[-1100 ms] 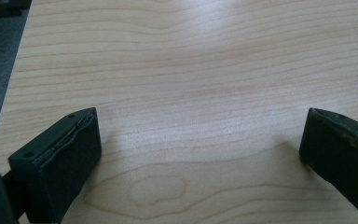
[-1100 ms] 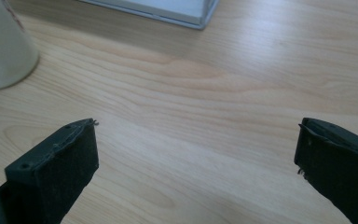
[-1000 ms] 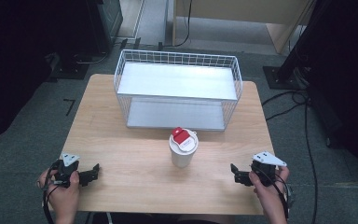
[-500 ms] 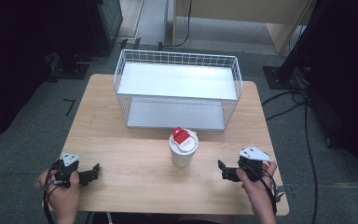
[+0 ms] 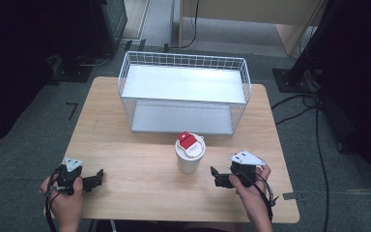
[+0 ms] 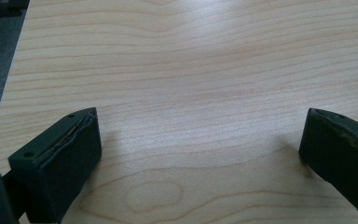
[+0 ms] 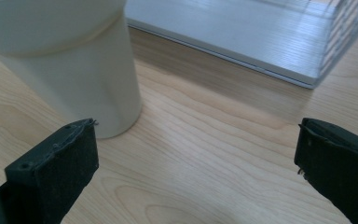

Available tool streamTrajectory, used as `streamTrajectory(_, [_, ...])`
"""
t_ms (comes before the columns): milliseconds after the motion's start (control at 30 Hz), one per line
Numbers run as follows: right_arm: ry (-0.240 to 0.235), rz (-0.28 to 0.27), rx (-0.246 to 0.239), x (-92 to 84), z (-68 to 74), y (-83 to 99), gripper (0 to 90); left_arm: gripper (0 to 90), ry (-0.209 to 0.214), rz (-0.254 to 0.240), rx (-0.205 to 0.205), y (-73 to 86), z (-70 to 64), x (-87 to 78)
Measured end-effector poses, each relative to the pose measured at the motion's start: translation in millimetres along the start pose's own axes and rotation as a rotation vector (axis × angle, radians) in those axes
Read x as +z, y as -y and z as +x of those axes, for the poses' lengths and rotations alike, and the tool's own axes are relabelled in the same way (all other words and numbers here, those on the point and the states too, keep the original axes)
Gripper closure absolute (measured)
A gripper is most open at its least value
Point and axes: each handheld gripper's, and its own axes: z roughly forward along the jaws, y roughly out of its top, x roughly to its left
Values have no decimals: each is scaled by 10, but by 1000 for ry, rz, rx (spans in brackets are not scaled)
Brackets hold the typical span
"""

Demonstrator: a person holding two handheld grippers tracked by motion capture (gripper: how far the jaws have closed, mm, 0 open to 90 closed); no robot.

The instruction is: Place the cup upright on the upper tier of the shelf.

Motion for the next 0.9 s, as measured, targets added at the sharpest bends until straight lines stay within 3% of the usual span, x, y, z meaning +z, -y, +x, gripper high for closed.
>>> streamTrajectory(400, [-81,-6,-37,172,273,-29,0,0,4,-2,-2,0,-3,2])
streamTrajectory(700, [-139,-32,-12,275,441,-89,0,0,4,-2,-2,0,-3,2])
streamTrajectory(900, [-167,-66,40,329,511,-141,0,0,4,-2,-2,0,-3,2])
